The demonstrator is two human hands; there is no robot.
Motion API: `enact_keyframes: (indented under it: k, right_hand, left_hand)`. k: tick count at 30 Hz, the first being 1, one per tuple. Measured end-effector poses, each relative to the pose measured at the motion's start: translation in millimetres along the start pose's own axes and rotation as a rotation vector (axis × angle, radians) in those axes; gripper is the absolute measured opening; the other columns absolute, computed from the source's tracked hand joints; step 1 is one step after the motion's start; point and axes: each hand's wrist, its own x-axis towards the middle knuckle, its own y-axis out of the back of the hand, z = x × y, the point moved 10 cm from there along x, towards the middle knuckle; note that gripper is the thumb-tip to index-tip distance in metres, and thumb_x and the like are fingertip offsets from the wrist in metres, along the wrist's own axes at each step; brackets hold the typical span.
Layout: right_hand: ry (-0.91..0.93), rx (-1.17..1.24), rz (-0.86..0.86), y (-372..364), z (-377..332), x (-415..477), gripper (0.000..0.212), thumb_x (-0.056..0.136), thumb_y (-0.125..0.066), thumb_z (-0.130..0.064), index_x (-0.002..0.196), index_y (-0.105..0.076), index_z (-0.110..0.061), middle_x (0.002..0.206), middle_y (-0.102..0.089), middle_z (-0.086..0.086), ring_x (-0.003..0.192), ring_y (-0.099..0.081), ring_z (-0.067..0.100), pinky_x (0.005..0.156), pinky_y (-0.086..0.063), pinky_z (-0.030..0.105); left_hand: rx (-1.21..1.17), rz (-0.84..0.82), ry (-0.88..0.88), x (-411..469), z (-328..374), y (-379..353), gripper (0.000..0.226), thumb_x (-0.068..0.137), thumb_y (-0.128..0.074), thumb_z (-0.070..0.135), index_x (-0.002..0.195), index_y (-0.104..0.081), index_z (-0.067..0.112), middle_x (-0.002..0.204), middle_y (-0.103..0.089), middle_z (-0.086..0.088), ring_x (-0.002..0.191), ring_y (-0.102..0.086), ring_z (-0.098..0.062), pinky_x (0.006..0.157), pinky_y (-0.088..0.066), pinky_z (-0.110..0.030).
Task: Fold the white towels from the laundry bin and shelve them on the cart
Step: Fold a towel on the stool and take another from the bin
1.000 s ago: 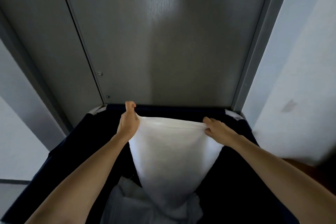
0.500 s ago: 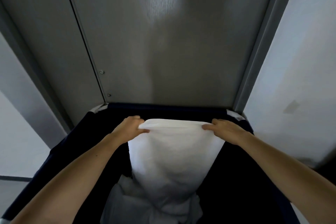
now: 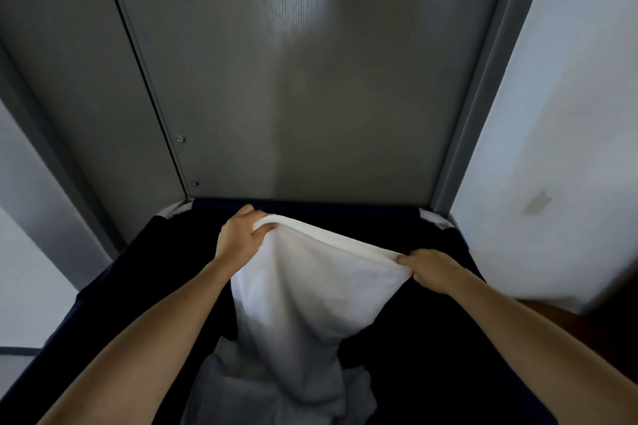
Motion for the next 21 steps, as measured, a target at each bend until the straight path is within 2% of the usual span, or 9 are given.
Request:
enact_keyframes:
  k: [3,6,9,11,14,16,17,19,21]
  right_hand:
    - [-0.093,0.128,-0.042,-7.2,-5.6,1.4,0.032,0.091,-0.047,-0.025,0.12,-0.057,-0.016,0.119,-0.055,0.008,0.111,-0.054,0.025,0.089,-0.04,0.028]
    - [-0.133,0.2,-0.064,-7.0,-12.6,3.1,0.036,0.089,-0.052,-0.036,0.117,-0.059,-0.014,0.117,-0.054,0.008,0.11,-0.054,0.025,0.087,-0.041,0.029]
    - [-0.134,0.216,-0.014,14.5,-3.3,7.4,0.036,0.094,-0.051,-0.032,0.123,-0.058,-0.012,0.125,-0.056,0.011,0.115,-0.053,0.026,0.092,-0.04,0.029]
    - [-0.131,0.199,0.097,58.6,17.5,14.4,0.038,0.095,-0.051,-0.028,0.128,-0.055,-0.011,0.132,-0.055,0.011,0.12,-0.052,0.025,0.098,-0.038,0.028]
    - [-0.248,0.349,0.368,157.2,67.5,14.6,0.035,0.093,-0.055,-0.021,0.124,-0.058,-0.005,0.125,-0.059,0.014,0.116,-0.055,0.025,0.094,-0.035,0.024]
    - [-0.304,0.495,0.59,209.4,94.5,1.9,0.025,0.087,-0.06,-0.011,0.108,-0.064,0.002,0.1,-0.065,0.018,0.099,-0.061,0.028,0.076,-0.036,0.023]
    - [-0.322,0.53,0.672,221.8,99.9,-4.7,0.02,0.085,-0.061,-0.008,0.103,-0.065,0.002,0.092,-0.064,0.017,0.092,-0.061,0.029,0.072,-0.036,0.024]
    - [-0.352,0.511,0.637,207.7,96.0,-3.9,0.02,0.084,-0.061,-0.008,0.102,-0.066,-0.001,0.095,-0.066,0.018,0.093,-0.062,0.03,0.075,-0.041,0.027]
    - [-0.355,0.463,0.504,170.6,85.4,1.5,0.017,0.084,-0.059,-0.011,0.098,-0.067,-0.006,0.098,-0.067,0.019,0.096,-0.063,0.032,0.078,-0.044,0.028]
  left_hand:
    - [-0.015,0.004,0.043,1.7,-7.3,-2.3,0.022,0.088,-0.063,0.034,0.098,-0.068,0.014,0.077,-0.044,0.008,0.074,-0.052,-0.015,0.066,-0.036,-0.026]
    - [0.045,-0.067,0.067,-1.4,-18.1,-4.1,0.028,0.09,-0.06,0.036,0.101,-0.066,0.012,0.085,-0.046,0.005,0.082,-0.055,-0.021,0.072,-0.041,-0.03]
    - [0.432,-0.288,-0.048,-6.2,-17.3,-11.9,0.036,0.094,-0.05,0.04,0.107,-0.059,0.007,0.104,-0.05,-0.004,0.099,-0.058,-0.031,0.08,-0.043,-0.036]
    - [0.656,-0.325,-0.105,2.6,-9.6,3.0,0.037,0.097,-0.043,0.039,0.114,-0.056,0.01,0.119,-0.049,-0.006,0.108,-0.057,-0.031,0.086,-0.044,-0.038]
    - [0.629,-0.105,-0.089,42.7,26.2,66.2,0.033,0.098,-0.04,0.038,0.118,-0.055,0.016,0.125,-0.045,-0.007,0.112,-0.055,-0.031,0.085,-0.044,-0.042]
    - [0.517,0.109,-0.098,63.4,53.9,107.4,0.032,0.098,-0.041,0.038,0.116,-0.056,0.016,0.124,-0.047,-0.007,0.109,-0.055,-0.033,0.081,-0.045,-0.045]
    - [0.477,0.156,-0.087,69.3,60.0,116.5,0.032,0.098,-0.041,0.036,0.118,-0.056,0.016,0.125,-0.049,-0.008,0.111,-0.054,-0.033,0.082,-0.044,-0.045]
    - [0.527,0.058,-0.003,70.2,58.6,106.4,0.033,0.099,-0.039,0.035,0.126,-0.052,0.02,0.126,-0.053,-0.014,0.116,-0.051,-0.034,0.087,-0.044,-0.044]
    - [0.687,-0.165,0.044,53.5,45.1,70.9,0.034,0.1,-0.035,0.036,0.13,-0.049,0.026,0.126,-0.053,-0.015,0.119,-0.051,-0.031,0.092,-0.043,-0.042]
